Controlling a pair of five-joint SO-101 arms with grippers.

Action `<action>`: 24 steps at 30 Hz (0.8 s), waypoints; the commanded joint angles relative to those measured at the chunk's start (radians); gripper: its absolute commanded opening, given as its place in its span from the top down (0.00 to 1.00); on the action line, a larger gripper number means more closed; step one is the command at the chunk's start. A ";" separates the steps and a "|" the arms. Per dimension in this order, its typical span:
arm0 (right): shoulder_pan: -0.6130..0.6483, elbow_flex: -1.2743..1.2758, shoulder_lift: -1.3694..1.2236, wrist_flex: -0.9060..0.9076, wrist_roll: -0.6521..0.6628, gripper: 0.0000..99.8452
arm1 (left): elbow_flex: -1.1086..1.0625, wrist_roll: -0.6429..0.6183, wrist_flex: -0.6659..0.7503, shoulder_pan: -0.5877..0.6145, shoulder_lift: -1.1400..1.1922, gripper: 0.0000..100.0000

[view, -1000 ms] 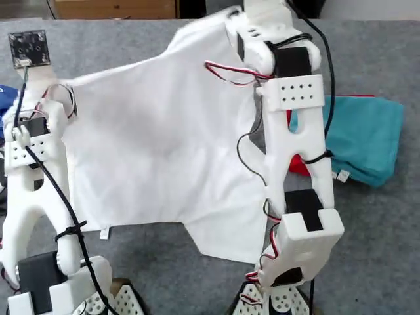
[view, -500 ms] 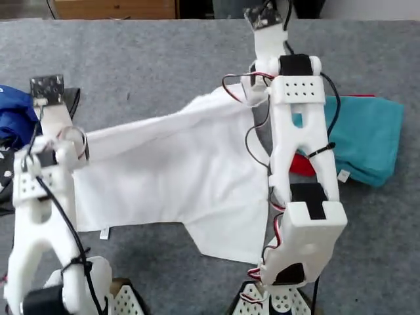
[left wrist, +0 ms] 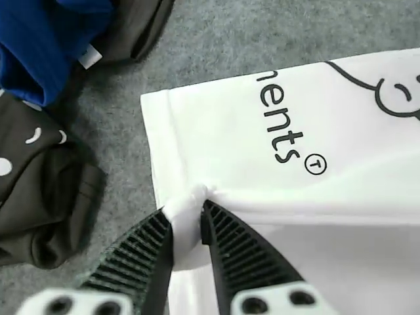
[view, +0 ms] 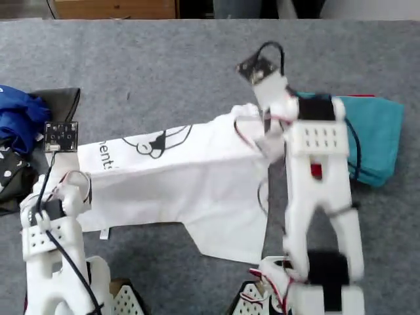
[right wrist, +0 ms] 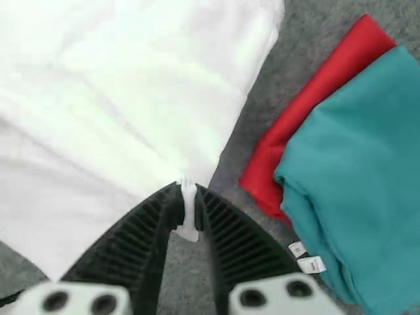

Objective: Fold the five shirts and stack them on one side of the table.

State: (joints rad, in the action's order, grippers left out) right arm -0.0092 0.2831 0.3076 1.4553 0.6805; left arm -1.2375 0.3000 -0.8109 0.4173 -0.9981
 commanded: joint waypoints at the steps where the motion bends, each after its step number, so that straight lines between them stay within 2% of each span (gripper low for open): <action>1: -0.032 0.168 0.229 0.008 0.054 0.99 | 0.002 0.041 -0.078 0.035 -0.058 0.97; 5: -0.032 0.297 0.412 0.014 0.071 0.99 | 0.027 0.044 -0.104 0.058 -0.075 0.97; 7: -0.032 0.286 0.483 0.002 0.008 0.99 | 0.102 0.043 -0.107 0.056 -0.075 0.97; 11: -0.026 0.143 0.587 -0.061 -0.178 0.99 | 0.369 -0.051 -0.126 0.061 -0.075 0.97; 17: -0.032 -0.163 0.611 -0.189 -0.420 0.99 | 0.803 -0.135 -0.281 0.053 -0.074 0.97; 24: -0.049 -0.430 0.611 -0.417 -0.575 0.99 | 1.109 -0.152 -0.442 0.054 -0.075 0.97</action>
State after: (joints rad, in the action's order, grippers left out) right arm -0.0261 -0.0176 0.9030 1.1254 0.1603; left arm -0.2708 0.1588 -1.2022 0.4496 -1.0687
